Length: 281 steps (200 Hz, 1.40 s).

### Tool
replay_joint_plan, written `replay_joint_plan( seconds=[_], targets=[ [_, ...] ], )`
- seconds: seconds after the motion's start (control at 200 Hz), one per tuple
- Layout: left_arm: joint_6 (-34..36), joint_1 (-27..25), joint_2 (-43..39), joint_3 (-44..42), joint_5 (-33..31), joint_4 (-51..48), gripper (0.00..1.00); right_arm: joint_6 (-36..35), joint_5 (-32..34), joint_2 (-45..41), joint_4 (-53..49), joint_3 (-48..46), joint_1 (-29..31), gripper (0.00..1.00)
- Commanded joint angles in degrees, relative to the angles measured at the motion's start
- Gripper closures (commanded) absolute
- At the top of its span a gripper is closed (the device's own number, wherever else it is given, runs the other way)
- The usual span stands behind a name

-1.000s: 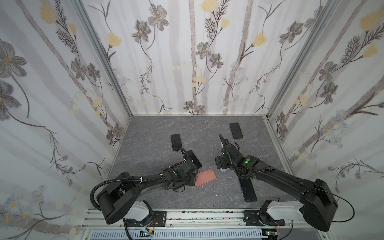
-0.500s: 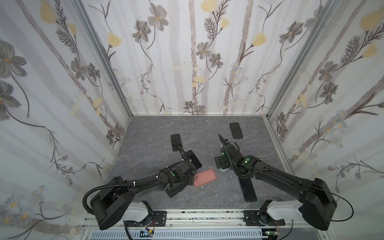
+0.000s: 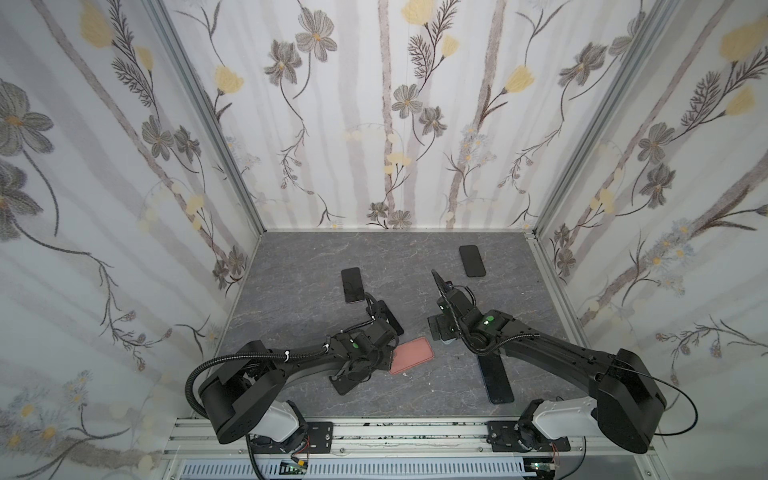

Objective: Put the phone into the phone case

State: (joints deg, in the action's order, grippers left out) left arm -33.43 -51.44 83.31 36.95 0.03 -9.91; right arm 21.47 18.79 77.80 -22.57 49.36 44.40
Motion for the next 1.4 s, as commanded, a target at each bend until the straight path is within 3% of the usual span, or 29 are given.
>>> replay_joint_plan(
  seconds=[0.0,0.819,1.399],
  targets=[
    [0.3,0.0,0.6,0.1,0.2,0.4,0.68,0.3,0.2,-0.4,0.3,-0.5,0.0,0.03],
    [5.5,-0.3,5.6,2.7,-1.4,0.5,0.83,-0.1,0.9,-1.4,0.2,-1.7,0.1,0.03],
    [4.1,-0.4,6.0,3.6,-2.0,-0.1,0.84,0.1,1.2,-1.7,-0.8,-1.5,0.1,0.02]
  ],
)
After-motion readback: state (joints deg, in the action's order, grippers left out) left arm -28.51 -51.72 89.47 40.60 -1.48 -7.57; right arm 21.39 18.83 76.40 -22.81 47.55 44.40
